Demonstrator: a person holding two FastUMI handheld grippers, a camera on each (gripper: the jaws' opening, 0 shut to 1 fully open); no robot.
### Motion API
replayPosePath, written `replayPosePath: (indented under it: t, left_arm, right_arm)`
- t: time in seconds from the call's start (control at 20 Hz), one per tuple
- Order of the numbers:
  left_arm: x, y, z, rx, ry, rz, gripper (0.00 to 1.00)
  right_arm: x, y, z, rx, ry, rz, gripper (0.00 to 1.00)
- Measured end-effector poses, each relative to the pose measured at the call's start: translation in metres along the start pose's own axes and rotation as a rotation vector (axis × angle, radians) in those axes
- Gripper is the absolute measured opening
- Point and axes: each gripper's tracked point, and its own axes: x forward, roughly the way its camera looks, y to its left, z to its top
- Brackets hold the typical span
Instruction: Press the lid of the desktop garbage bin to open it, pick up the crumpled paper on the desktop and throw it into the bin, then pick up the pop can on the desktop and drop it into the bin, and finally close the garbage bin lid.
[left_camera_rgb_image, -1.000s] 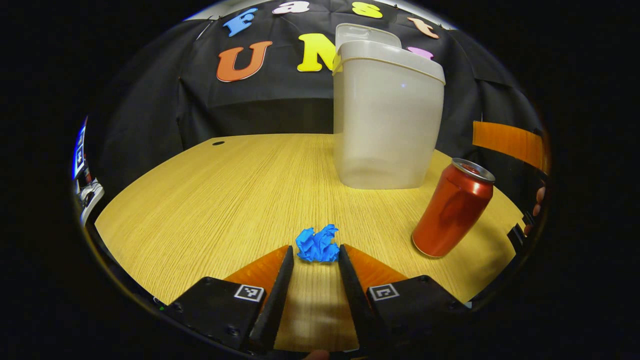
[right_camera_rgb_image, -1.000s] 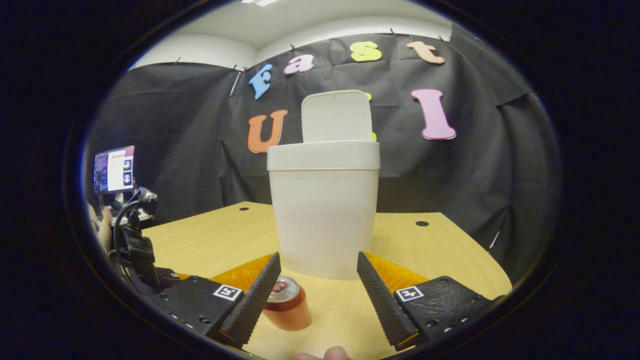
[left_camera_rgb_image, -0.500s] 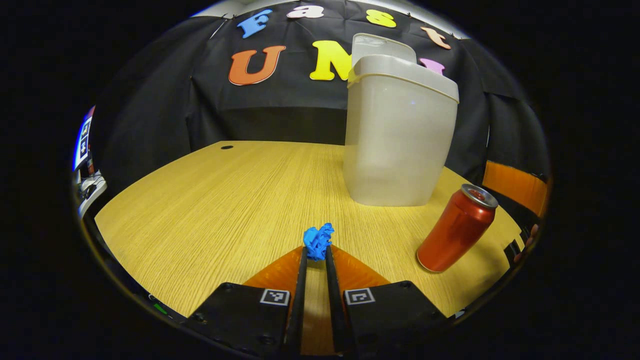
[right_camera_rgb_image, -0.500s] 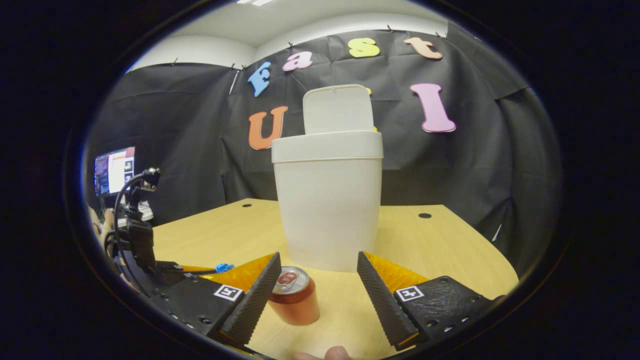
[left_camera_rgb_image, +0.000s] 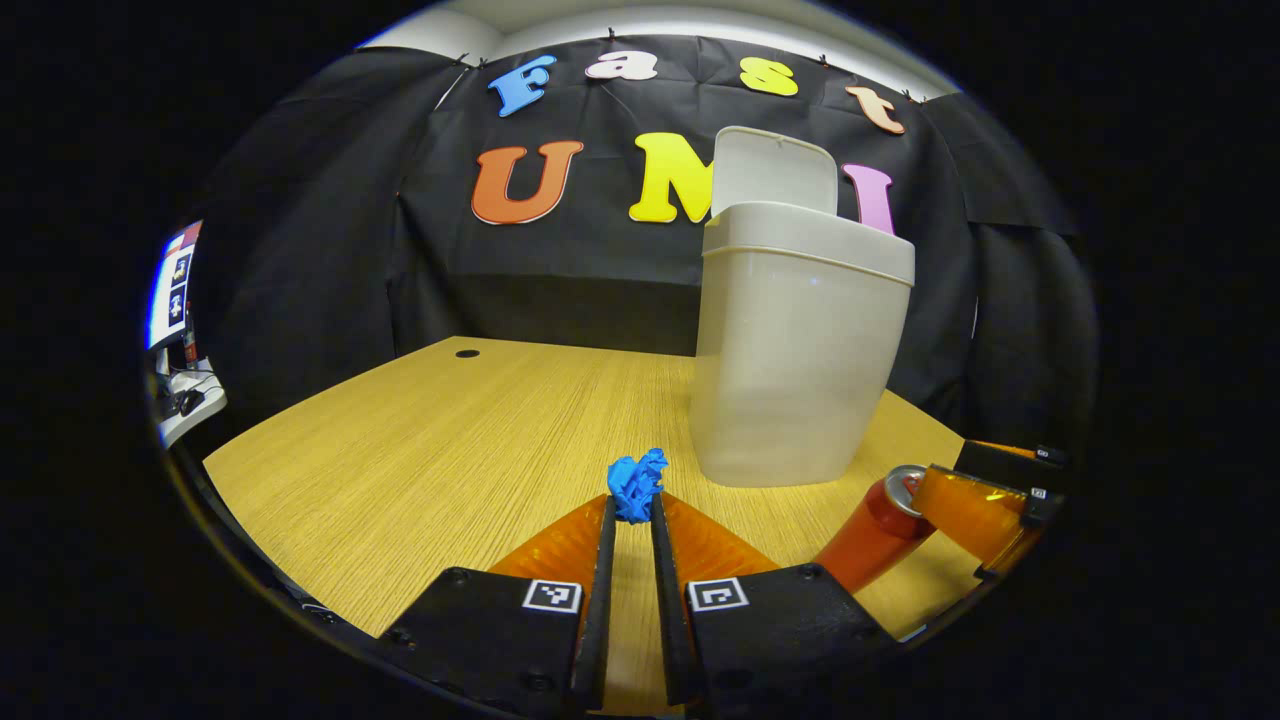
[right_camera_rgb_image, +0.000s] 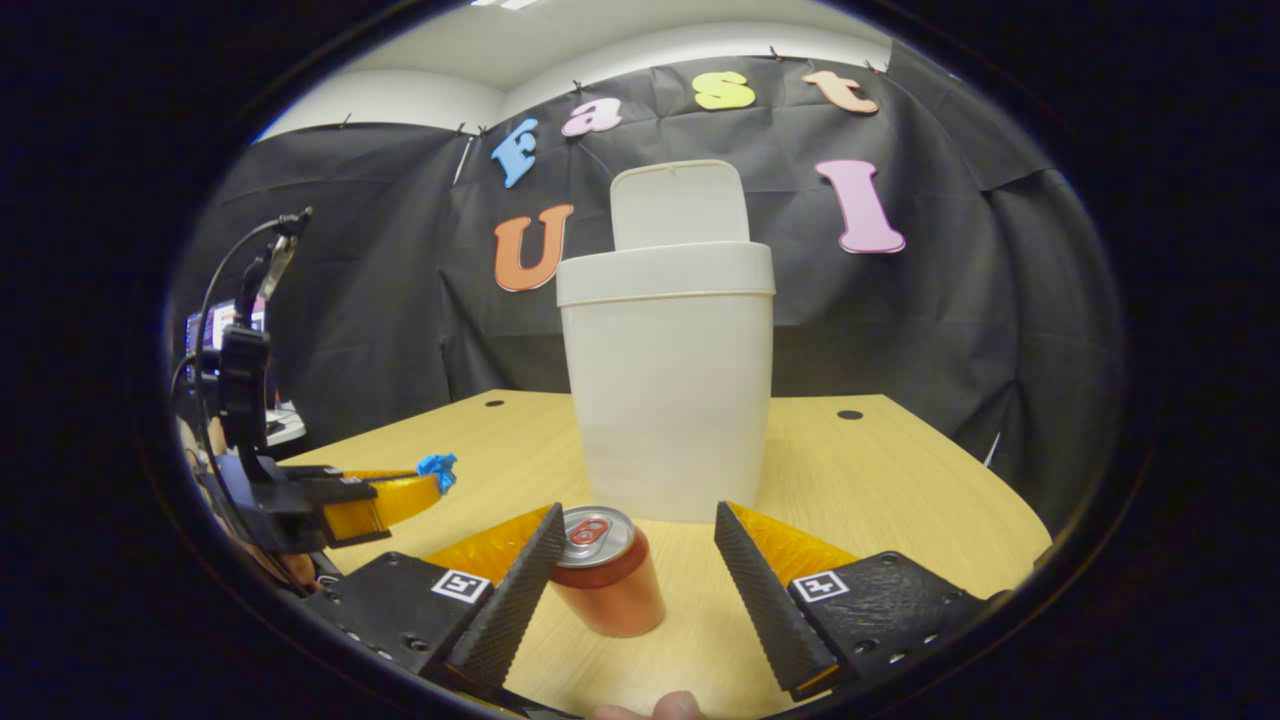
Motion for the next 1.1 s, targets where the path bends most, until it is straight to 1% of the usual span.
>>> replayPosePath:
  t: [0.1,0.3,0.65,0.75,1.1]
  left_arm:
    - [-0.003,-0.003,0.009,0.004,-0.022,-0.005,0.25]
    - [-0.009,-0.007,0.005,0.022,-0.032,-0.016,0.25]
    - [-0.010,-0.006,0.010,0.034,-0.042,-0.018,0.25]
    - [-0.011,-0.006,0.012,0.040,-0.046,-0.019,0.25]
    - [-0.013,-0.007,0.009,0.040,-0.043,-0.031,0.25]
  right_arm:
    - [-0.002,0.008,0.000,-0.015,-0.005,0.014,0.94]
    - [-0.001,0.011,0.000,-0.036,-0.005,0.022,0.94]
    - [-0.002,0.003,0.001,-0.018,-0.004,0.004,0.95]
    - [-0.002,0.002,0.001,-0.025,-0.007,-0.003,0.94]
    - [-0.002,0.001,0.006,-0.025,-0.016,-0.008,0.94]
